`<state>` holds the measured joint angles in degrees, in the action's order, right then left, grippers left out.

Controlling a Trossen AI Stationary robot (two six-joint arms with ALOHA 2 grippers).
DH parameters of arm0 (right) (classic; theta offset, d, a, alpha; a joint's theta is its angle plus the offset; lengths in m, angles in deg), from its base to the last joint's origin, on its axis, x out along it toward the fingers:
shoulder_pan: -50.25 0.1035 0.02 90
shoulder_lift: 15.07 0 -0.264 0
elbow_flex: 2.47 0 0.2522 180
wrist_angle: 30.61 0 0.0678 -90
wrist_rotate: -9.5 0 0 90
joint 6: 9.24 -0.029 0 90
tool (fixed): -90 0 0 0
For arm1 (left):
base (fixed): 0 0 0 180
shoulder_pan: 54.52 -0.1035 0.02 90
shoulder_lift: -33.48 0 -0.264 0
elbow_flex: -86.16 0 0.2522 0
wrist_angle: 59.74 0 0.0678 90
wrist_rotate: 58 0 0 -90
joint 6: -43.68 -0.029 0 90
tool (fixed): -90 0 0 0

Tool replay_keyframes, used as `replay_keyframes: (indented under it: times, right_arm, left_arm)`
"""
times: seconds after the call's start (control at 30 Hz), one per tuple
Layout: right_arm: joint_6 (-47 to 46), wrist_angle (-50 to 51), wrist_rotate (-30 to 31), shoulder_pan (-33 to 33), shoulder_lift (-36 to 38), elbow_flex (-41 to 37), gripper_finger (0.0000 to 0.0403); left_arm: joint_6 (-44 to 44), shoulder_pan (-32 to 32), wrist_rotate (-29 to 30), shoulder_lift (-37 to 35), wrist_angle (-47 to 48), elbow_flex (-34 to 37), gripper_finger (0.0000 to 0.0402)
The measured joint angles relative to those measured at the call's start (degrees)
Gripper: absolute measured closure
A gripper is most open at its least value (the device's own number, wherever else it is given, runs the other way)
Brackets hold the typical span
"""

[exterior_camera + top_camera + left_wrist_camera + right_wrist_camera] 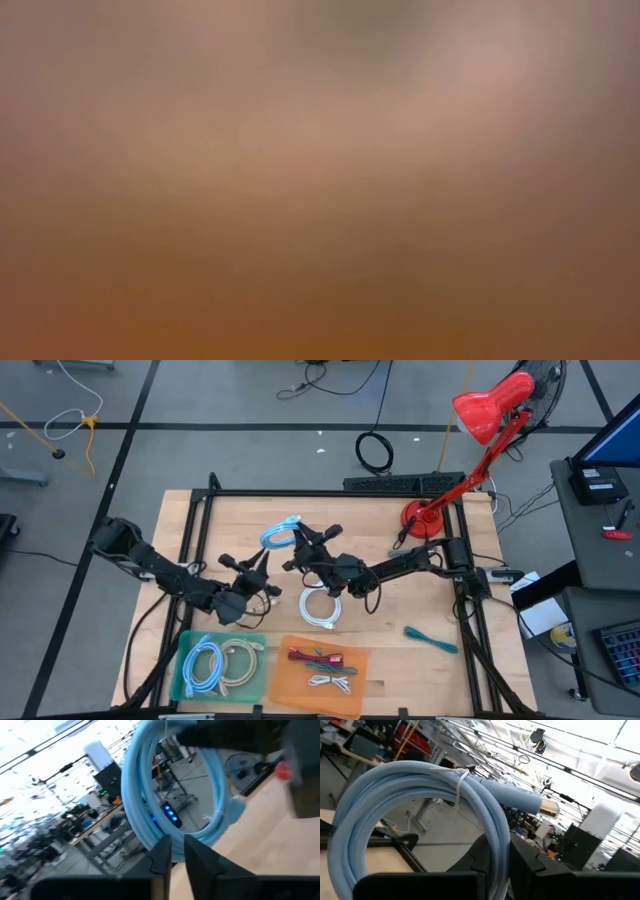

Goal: Pick & Place USB Port
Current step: Put the blue HDMI cable into the green bin

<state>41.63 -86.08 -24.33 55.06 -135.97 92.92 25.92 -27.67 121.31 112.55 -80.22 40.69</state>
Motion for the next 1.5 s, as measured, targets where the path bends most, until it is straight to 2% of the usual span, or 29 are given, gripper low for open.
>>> replay_keyframes:
  times: [0.23, 0.43, 0.6, 0.73, 0.93, 1.2, 1.5]
  right_arm:
    - [-1.7, 0.4, 3.6, -2.2, 0.0, -1.2, 0.0375]
    - [-3.6, 0.5, -1.8, -0.8, 0.0, -1.4, 0.0375]
    - [-1.1, -0.8, 0.8, -0.4, 0.0, -1.4, 0.0375]
    - [-0.5, -0.5, 1.5, -0.7, 0.0, -1.4, 0.0370]
    - [1.8, 0.7, 3.8, 0.6, 0.0, -3.0, 0.0374]
    - [3.4, -1.5, -2.0, 1.5, 0.3, -6.1, 0.0374]
    - [7.4, -5.5, -2.2, 2.1, 0.4, -6.1, 0.0374]
  left_arm:
    - [-2.2, 2.2, 0.4, 0.0, -6.0, -1.5, 0.0226]
    - [-3.3, -2.2, 0.6, 0.0, -6.4, -2.8, 0.0118]
    - [-3.8, -3.8, 0.7, 0.0, -6.4, -2.8, 0.0074]
    - [-5.2, -3.9, 0.7, 0.0, -6.2, -2.8, 0.0078]
    - [-7.7, -3.3, 0.7, 0.0, -5.8, -2.8, 0.0118]
    - [-7.2, -2.9, 0.6, 0.0, -3.6, -2.7, 0.0152]
    - [-0.2, -2.3, 0.6, 0.0, -3.0, -2.7, 0.0155]
